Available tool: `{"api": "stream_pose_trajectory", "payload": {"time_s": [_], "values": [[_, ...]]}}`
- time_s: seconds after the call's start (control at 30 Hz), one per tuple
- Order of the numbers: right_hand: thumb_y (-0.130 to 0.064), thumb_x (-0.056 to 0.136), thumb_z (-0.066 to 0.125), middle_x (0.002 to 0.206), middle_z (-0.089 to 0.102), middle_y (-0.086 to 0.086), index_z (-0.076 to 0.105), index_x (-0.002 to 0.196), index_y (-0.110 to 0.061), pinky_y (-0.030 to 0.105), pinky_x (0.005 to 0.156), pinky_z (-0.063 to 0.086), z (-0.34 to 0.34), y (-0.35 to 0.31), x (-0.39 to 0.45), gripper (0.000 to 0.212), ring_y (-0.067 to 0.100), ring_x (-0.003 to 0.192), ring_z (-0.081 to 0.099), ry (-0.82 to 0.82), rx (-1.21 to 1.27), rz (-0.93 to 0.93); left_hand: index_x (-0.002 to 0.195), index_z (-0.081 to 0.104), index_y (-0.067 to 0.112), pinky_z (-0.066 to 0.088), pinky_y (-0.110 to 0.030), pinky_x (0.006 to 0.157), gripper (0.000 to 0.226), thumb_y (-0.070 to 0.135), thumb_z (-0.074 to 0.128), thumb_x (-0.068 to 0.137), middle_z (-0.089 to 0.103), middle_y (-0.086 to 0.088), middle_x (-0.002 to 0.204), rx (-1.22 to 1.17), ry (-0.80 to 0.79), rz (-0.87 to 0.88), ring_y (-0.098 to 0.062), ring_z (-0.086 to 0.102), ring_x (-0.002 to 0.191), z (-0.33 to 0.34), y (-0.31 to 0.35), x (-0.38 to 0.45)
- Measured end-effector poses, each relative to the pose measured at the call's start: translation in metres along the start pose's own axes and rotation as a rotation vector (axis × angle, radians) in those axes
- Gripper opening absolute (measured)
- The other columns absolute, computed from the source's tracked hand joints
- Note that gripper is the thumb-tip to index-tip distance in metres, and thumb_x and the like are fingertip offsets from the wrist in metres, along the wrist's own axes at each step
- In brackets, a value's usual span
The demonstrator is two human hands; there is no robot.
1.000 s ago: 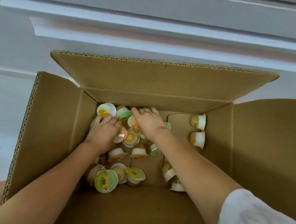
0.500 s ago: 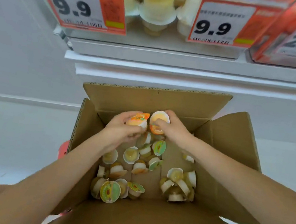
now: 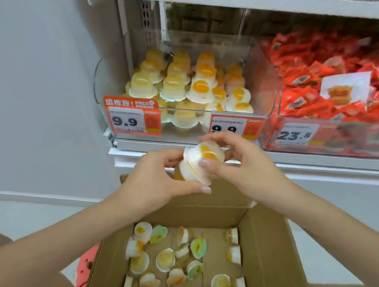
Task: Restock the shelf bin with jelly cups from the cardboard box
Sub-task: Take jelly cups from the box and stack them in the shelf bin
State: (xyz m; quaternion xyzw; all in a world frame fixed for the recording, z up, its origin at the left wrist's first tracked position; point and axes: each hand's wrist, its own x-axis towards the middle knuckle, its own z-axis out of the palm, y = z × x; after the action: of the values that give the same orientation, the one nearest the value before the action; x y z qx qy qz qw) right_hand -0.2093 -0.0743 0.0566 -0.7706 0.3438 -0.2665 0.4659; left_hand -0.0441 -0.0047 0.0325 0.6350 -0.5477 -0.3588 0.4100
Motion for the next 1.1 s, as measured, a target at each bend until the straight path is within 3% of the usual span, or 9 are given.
{"api": "stream_pose_trajectory", "payload": {"time_s": [0.1, 0.2, 0.33, 0.47, 0.67, 0.83, 0.97, 1.1], "values": [[-0.03, 0.075, 0.073, 0.106, 0.068, -0.008, 0.065, 0.115, -0.022, 0.028, 0.08, 0.054, -0.003, -0.005, -0.004, 0.041, 0.021, 0.085, 0.062, 0.032, 0.127, 0.02, 0.086, 0.072, 0.032, 0.048, -0.03, 0.071, 0.032, 0.037, 0.087, 0.059, 0.071, 0.015, 0.082, -0.022, 0.106, 0.028, -0.018, 0.06, 0.08, 0.013, 0.007, -0.003], [-0.029, 0.076, 0.072, 0.108, 0.07, -0.006, 0.065, 0.118, -0.024, 0.026, 0.085, 0.054, -0.009, -0.004, -0.002, 0.043, 0.013, 0.093, 0.065, 0.077, 0.139, 0.03, 0.095, 0.071, 0.033, 0.049, -0.034, 0.069, 0.038, 0.04, 0.085, 0.06, 0.071, 0.012, 0.086, -0.046, 0.15, 0.059, -0.026, 0.059, 0.081, 0.022, 0.011, 0.001], [-0.024, 0.084, 0.067, 0.113, 0.069, -0.007, 0.062, 0.124, -0.025, 0.034, 0.083, 0.058, -0.013, 0.001, 0.001, 0.04, 0.011, 0.1, 0.067, 0.093, 0.329, 0.127, 0.117, 0.065, 0.03, 0.056, -0.032, 0.078, 0.056, 0.03, 0.085, 0.065, 0.071, 0.014, 0.095, -0.103, 0.205, 0.076, -0.012, 0.065, 0.09, 0.023, 0.017, 0.008], [-0.029, 0.079, 0.066, 0.112, 0.07, -0.008, 0.061, 0.125, -0.025, 0.027, 0.079, 0.057, -0.012, 0.005, 0.001, 0.047, 0.007, 0.104, 0.066, 0.065, 0.401, 0.131, 0.122, 0.062, 0.029, 0.056, -0.035, 0.081, 0.066, 0.04, 0.081, 0.06, 0.071, 0.013, 0.095, -0.096, 0.216, 0.111, -0.009, 0.066, 0.091, 0.025, 0.014, 0.011], [-0.025, 0.078, 0.064, 0.112, 0.071, -0.005, 0.059, 0.128, -0.022, 0.023, 0.077, 0.057, -0.011, 0.01, 0.0, 0.05, 0.007, 0.104, 0.066, 0.054, 0.442, 0.148, 0.124, 0.061, 0.026, 0.055, -0.027, 0.083, 0.082, 0.056, 0.077, 0.05, 0.071, 0.015, 0.097, -0.038, 0.224, 0.135, -0.003, 0.065, 0.093, 0.028, 0.005, 0.012], [-0.029, 0.078, 0.066, 0.107, 0.072, 0.006, 0.058, 0.129, -0.027, 0.025, 0.079, 0.057, -0.006, 0.017, -0.001, 0.052, 0.013, 0.096, 0.069, 0.032, 0.502, 0.25, 0.114, 0.064, 0.025, 0.045, -0.01, 0.067, 0.06, 0.042, 0.081, 0.06, 0.067, 0.016, 0.085, 0.136, 0.187, 0.107, 0.002, 0.06, 0.081, 0.027, 0.003, 0.014], [-0.028, 0.073, 0.068, 0.113, 0.07, 0.007, 0.06, 0.127, -0.024, 0.027, 0.078, 0.058, 0.001, 0.022, -0.003, 0.055, 0.019, 0.098, 0.069, 0.051, 0.577, 0.312, 0.111, 0.064, 0.025, 0.046, -0.012, 0.068, 0.053, 0.038, 0.08, 0.063, 0.066, 0.016, 0.085, 0.203, 0.175, 0.116, 0.001, 0.059, 0.082, 0.026, 0.0, 0.013], [-0.034, 0.071, 0.07, 0.108, 0.071, 0.01, 0.06, 0.125, -0.027, 0.031, 0.087, 0.056, 0.002, 0.021, -0.002, 0.055, 0.02, 0.1, 0.069, 0.017, 0.551, 0.337, 0.104, 0.065, 0.029, 0.048, -0.012, 0.069, 0.048, 0.037, 0.084, 0.061, 0.066, 0.018, 0.083, 0.22, 0.179, 0.139, 0.002, 0.06, 0.082, 0.023, -0.002, 0.014]]}}
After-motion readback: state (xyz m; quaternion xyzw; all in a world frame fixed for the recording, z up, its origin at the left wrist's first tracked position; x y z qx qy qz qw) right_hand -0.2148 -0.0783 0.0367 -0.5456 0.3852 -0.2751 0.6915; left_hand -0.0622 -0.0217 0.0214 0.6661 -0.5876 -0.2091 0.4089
